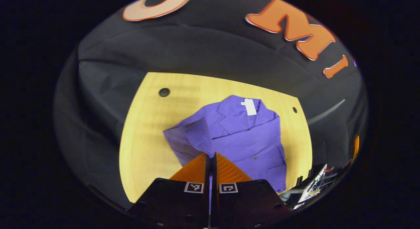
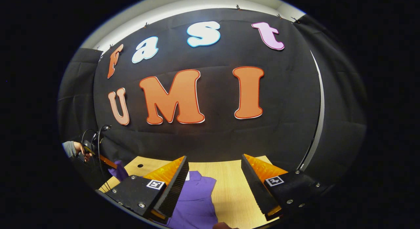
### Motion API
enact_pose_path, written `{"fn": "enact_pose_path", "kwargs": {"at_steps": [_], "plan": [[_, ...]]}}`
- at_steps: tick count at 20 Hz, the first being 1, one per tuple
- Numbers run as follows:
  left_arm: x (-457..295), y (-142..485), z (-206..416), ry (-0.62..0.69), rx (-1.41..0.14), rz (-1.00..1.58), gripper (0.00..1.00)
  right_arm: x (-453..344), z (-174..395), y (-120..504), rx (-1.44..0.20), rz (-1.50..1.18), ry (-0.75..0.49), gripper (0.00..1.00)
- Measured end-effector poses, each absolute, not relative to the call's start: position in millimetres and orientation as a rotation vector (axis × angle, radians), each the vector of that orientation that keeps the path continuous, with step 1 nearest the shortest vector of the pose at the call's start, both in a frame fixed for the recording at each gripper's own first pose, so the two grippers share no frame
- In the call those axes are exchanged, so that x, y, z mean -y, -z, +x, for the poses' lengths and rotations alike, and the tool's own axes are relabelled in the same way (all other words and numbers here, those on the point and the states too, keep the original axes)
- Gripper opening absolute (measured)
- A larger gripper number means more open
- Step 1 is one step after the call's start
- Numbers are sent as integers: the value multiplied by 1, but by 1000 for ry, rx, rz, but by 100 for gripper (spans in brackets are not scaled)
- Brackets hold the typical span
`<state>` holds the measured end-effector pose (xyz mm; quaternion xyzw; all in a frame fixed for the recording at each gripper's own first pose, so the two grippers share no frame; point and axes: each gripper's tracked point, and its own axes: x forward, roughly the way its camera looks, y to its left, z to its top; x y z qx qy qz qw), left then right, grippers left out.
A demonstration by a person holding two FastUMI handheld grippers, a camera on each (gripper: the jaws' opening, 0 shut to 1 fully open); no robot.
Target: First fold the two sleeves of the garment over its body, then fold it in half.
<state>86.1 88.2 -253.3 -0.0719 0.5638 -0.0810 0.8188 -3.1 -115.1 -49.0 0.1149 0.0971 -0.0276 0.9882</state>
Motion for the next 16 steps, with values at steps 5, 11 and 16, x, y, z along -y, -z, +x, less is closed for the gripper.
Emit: {"fn": "enact_pose_path", "kwargs": {"at_steps": [5, 11, 16], "plan": [[22, 242, 112, 307, -1199, -81, 4, 144, -13, 58, -184, 285, 79, 95], [156, 255, 128, 466, -1239, -43, 3, 169, -22, 80, -215, 295, 94, 95], [226, 285, 138, 531, -1281, -44, 4, 186, -25, 98, -240, 317, 97, 95]]}}
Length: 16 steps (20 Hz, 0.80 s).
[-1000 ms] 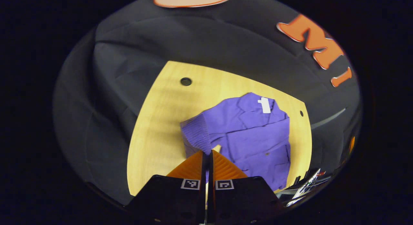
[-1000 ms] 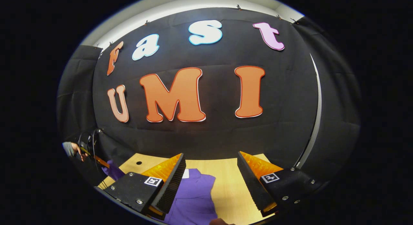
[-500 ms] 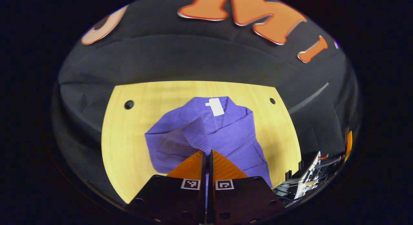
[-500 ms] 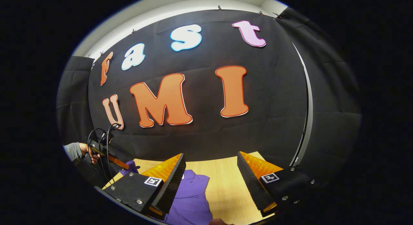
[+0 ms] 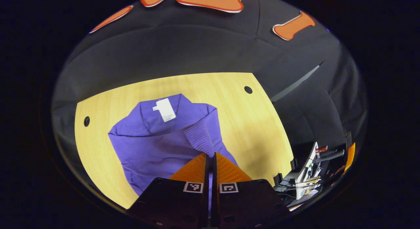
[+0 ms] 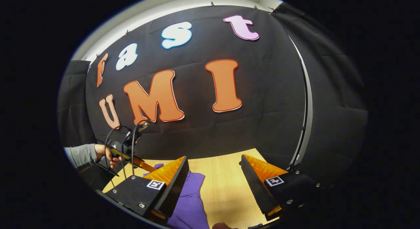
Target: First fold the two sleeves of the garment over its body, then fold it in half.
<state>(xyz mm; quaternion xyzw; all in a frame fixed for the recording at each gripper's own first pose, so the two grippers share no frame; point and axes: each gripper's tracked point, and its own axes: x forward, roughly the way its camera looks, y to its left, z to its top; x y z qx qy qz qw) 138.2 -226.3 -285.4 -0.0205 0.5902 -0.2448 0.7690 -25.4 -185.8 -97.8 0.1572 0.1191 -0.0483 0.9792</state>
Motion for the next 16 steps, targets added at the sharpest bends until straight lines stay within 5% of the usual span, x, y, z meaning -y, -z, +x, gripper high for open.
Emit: {"fn": "enact_pose_path", "kwargs": {"at_steps": [2, 5, 9, 11, 16], "plan": [[248, 288, 140, 561, -1260, -62, 10, 190, -22, 103, -247, 319, 95, 95], [271, 277, 137, 625, -1201, -87, 41, 191, -16, 113, -267, 331, 79, 95], [252, 251, 140, 602, -1061, -67, 63, 179, -2, 120, -283, 330, 40, 95], [230, 225, 146, 553, -934, -39, 81, 172, 5, 120, -277, 319, 22, 95], [164, 141, 146, 378, -602, 42, 92, 158, 25, 96, -188, 226, 11, 96]]}}
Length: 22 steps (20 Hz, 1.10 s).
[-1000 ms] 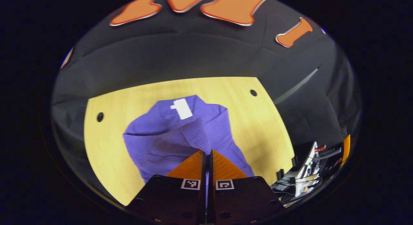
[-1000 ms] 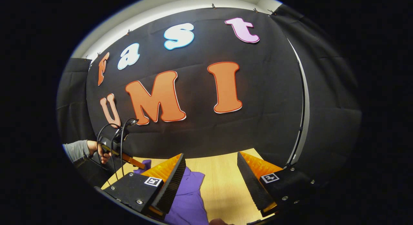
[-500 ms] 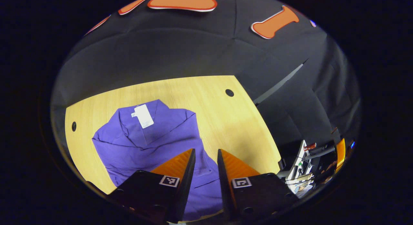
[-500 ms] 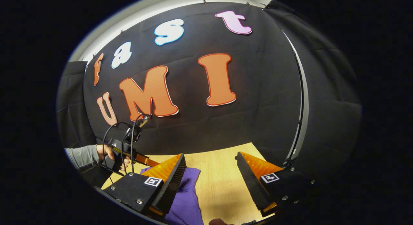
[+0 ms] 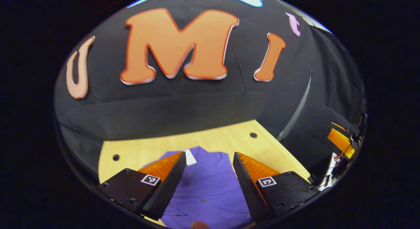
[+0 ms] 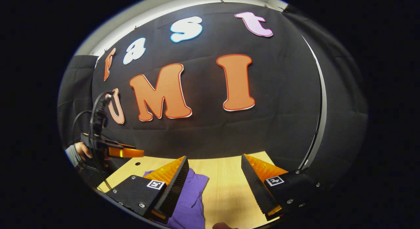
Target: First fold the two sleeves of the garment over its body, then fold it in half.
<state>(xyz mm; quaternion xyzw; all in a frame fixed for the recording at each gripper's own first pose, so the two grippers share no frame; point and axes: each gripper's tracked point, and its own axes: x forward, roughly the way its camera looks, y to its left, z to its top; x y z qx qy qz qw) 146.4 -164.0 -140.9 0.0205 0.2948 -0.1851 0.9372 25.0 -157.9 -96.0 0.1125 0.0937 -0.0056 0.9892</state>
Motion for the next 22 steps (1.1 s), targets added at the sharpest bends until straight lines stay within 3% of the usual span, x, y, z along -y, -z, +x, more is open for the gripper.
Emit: {"fn": "enact_pose_path", "kwargs": {"at_steps": [6, 11, 14, 19, 22], "plan": [[102, 58, 105, 199, -331, 33, 94, 108, 35, 81, -135, 141, -97, 95], [49, 22, 64, 72, -162, 45, 94, 82, 22, 62, -78, 89, -94, 95], [30, 10, 33, 63, -74, 86, 98, 73, 4, 51, -46, 70, -38, 95], [2, -11, -21, 73, 60, 81, 96, 50, -36, 55, -50, 85, 27, 95], [-4, 6, -49, 104, 54, 116, 96, 34, -60, 71, -98, 104, 42, 95]]}}
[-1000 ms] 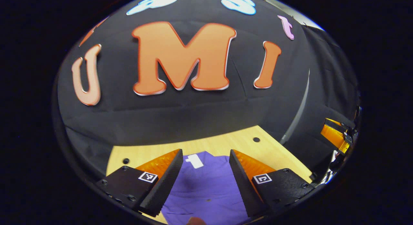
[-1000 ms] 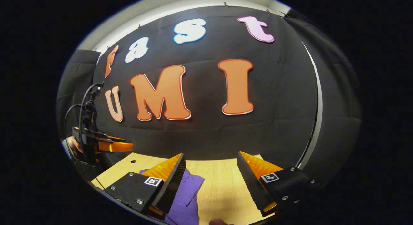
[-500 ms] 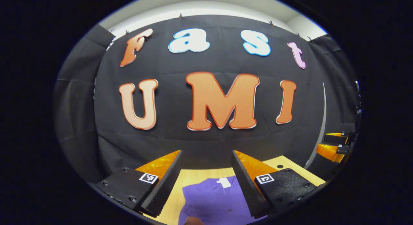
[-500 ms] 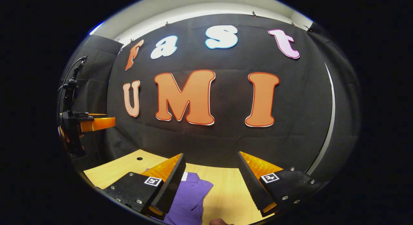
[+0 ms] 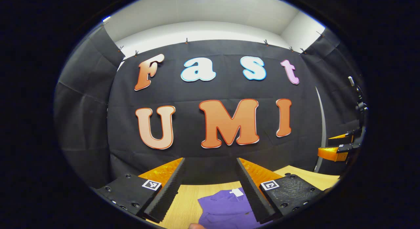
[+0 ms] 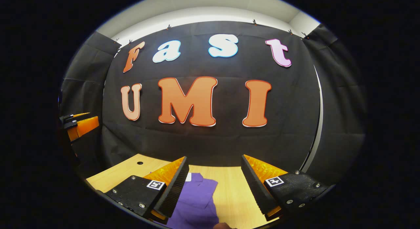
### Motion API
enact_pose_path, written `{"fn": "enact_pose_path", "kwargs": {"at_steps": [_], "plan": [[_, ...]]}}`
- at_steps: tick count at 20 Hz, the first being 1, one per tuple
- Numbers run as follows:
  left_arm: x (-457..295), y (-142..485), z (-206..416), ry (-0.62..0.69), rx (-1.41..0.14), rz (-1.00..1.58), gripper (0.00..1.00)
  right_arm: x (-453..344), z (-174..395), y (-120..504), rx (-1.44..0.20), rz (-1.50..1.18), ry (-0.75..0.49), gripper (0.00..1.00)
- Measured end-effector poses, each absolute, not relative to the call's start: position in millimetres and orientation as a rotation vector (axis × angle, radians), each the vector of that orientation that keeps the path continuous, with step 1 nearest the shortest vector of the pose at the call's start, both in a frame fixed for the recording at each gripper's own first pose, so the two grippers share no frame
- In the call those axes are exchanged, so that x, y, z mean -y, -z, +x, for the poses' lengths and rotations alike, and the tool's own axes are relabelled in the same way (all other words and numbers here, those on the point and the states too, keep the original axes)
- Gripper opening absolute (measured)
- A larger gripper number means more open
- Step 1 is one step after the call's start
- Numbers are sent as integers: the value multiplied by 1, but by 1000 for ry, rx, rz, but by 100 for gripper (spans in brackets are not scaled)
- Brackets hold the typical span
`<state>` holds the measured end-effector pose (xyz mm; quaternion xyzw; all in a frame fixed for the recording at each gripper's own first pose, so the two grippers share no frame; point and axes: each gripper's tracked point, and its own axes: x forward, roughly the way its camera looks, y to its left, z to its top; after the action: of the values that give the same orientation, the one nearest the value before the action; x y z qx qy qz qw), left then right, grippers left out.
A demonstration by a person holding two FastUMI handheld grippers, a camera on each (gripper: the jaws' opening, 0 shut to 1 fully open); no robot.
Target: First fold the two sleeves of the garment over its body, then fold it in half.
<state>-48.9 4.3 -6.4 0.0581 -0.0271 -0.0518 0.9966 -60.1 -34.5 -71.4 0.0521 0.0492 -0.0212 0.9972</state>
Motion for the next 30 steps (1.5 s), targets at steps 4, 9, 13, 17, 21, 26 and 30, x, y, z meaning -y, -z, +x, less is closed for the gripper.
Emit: {"fn": "enact_pose_path", "kwargs": {"at_steps": [4, 9, 13, 17, 21, 26, 30], "plan": [[-11, 37, -78, 121, 8, 163, 96, 24, -92, 92, -151, 85, 73, 95], [-34, 77, -109, 97, -84, 158, 94, 9, -128, 131, -257, 80, 83, 95], [-45, 121, -132, 87, -148, 186, 94, -3, -147, 173, -339, 79, 90, 95], [-69, 176, -150, 74, -275, 176, 94, -14, -158, 226, -444, 86, 80, 96], [-92, 227, -166, 24, -450, 136, 95, -19, -162, 273, -557, 103, 54, 96], [-95, 299, -175, 32, -652, 127, 95, -11, -181, 338, -748, 185, 71, 96], [-96, 348, -188, 39, -789, 140, 95, 0, -199, 389, -883, 187, 99, 97]]}}
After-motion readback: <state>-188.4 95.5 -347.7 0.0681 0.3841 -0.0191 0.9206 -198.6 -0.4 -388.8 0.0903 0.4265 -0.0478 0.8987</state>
